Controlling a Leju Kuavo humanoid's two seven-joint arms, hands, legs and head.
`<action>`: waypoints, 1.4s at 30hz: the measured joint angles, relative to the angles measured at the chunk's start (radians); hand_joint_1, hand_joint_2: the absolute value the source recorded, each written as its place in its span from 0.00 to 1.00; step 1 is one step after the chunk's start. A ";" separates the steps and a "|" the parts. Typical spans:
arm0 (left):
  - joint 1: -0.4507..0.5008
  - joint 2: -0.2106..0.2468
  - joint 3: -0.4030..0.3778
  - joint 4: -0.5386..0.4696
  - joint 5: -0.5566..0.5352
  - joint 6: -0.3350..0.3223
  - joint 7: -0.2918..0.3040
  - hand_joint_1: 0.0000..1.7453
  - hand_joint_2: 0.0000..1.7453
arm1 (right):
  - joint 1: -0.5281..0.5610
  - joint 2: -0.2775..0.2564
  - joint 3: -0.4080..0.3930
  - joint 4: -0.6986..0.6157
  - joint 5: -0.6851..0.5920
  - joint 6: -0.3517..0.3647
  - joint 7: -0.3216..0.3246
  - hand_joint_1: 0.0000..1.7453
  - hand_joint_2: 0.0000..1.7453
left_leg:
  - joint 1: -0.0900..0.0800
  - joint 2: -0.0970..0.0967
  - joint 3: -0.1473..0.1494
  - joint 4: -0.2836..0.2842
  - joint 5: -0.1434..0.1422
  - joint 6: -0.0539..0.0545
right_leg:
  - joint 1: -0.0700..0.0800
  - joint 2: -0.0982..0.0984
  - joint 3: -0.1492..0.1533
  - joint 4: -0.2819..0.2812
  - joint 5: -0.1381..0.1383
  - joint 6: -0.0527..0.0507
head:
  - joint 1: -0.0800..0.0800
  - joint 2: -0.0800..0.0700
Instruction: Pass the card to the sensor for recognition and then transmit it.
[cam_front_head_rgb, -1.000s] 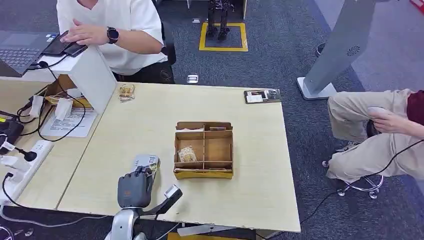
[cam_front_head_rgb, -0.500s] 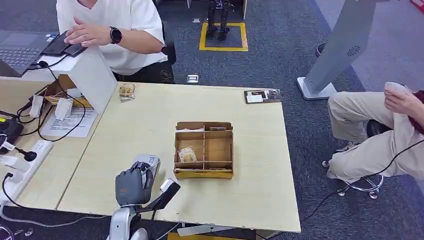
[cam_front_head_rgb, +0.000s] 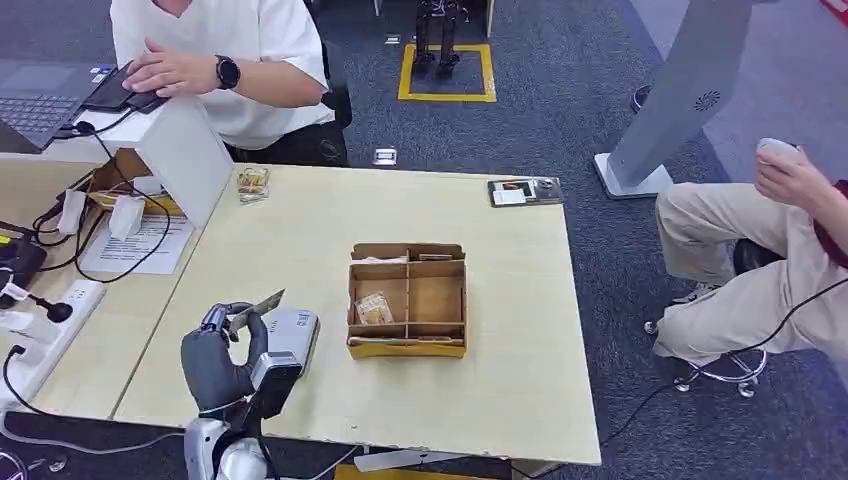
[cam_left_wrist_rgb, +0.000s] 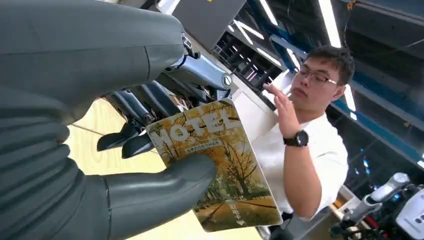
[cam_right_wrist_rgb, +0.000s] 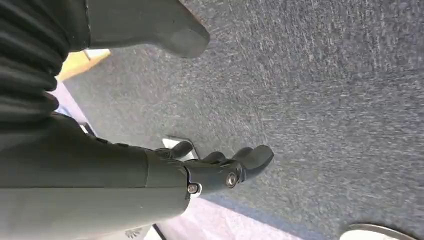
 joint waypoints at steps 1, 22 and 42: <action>0.000 0.000 0.000 -0.003 0.025 0.000 -0.008 1.00 1.00 | -0.001 0.000 0.000 0.000 0.002 0.000 -0.001 0.00 1.00 | 0.000 0.000 0.000 0.000 0.000 0.000 | 0.000 0.001 0.000 0.000 0.000 0.000 | 0.000 0.000; -0.227 -0.016 0.109 0.082 -0.044 -0.003 -0.048 1.00 1.00 | -0.018 0.004 0.000 0.000 0.117 0.000 0.004 0.00 1.00 | 0.000 0.001 0.000 0.000 0.000 0.000 | 0.000 0.001 0.000 0.000 0.000 0.000 | 0.000 0.000; -0.534 -0.023 0.296 0.314 -0.291 -0.003 0.128 1.00 1.00 | -0.031 0.027 0.006 -0.001 0.171 0.000 0.006 0.00 1.00 | 0.000 0.000 -0.001 0.000 0.001 0.000 | 0.000 0.000 0.000 0.000 0.001 0.000 | 0.000 0.000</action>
